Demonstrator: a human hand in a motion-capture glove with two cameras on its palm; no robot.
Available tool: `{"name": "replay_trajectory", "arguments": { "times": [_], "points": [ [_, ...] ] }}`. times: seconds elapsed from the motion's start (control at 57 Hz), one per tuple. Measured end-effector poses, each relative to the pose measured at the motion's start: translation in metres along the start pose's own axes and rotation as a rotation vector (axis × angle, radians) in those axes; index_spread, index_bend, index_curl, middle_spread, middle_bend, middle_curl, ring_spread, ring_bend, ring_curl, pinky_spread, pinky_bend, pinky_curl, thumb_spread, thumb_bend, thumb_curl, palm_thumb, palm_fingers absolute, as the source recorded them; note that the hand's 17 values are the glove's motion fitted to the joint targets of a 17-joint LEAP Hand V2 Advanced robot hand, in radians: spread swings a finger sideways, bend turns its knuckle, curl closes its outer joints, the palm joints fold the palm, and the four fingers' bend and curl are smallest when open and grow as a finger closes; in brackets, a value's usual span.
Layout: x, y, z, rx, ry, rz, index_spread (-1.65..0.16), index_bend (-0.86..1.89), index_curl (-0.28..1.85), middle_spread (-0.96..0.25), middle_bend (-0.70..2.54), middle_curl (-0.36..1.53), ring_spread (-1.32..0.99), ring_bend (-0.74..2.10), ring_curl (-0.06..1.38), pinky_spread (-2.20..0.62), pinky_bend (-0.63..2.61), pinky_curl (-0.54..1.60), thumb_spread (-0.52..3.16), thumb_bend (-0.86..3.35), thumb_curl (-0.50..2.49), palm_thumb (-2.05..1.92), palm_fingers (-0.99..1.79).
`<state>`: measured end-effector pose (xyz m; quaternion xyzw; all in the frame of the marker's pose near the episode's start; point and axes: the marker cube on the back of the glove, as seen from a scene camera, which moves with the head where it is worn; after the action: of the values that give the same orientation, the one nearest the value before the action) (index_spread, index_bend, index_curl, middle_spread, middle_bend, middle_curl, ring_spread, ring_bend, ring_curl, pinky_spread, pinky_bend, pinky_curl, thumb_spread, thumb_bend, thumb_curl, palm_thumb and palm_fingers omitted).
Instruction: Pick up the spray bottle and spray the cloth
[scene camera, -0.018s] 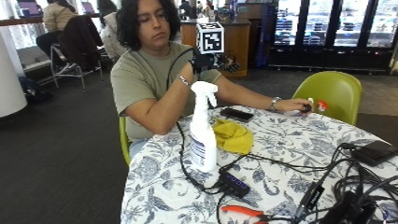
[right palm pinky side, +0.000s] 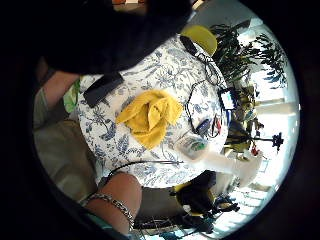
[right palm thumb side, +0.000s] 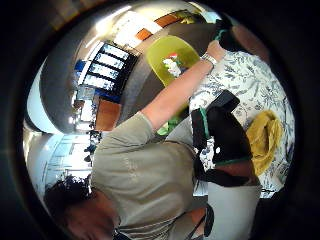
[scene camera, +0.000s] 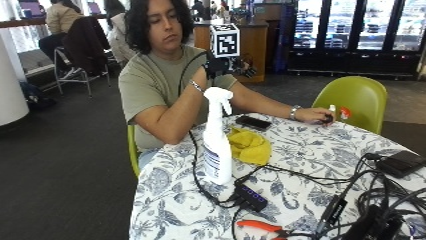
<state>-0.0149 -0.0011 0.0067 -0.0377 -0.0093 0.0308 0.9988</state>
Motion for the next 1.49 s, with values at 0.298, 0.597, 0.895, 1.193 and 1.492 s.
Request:
{"name": "replay_trajectory", "arguments": {
  "times": [0.298, 0.597, 0.895, 1.193, 1.492],
  "points": [
    [-0.004, 0.003, 0.001, -0.022, 0.017, 0.010, -0.37, 0.19, 0.25, 0.00, 0.21, 0.21, -0.04, 0.26, 0.20, 0.20, 0.29, 0.22, 1.10, 0.32, 0.22, 0.56, 0.55],
    [0.007, 0.011, -0.010, 0.017, -0.010, 0.057, -0.38, 0.17, 0.29, 0.00, 0.18, 0.27, -0.05, 0.23, 0.24, 0.21, 0.27, 0.27, 1.24, 0.24, 0.29, 0.59, 0.54],
    [0.055, 0.047, -0.043, 0.215, 0.081, 0.350, -0.39, 0.17, 0.31, 0.00, 0.19, 0.30, -0.05, 0.21, 0.27, 0.21, 0.21, 0.30, 1.26, 0.16, 0.33, 0.63, 0.53],
    [0.120, 0.118, -0.084, 0.688, -0.060, 0.785, -0.39, 0.16, 0.32, 0.00, 0.20, 0.33, -0.03, 0.22, 0.29, 0.21, 0.18, 0.29, 1.21, 0.08, 0.37, 0.68, 0.58],
    [0.151, 0.160, -0.072, 1.173, -0.439, 1.059, -0.32, 0.10, 0.27, 0.03, 0.24, 0.37, 0.00, 0.34, 0.35, 0.19, 0.22, 0.33, 1.17, 0.01, 0.39, 0.73, 0.76]
  ]
}}
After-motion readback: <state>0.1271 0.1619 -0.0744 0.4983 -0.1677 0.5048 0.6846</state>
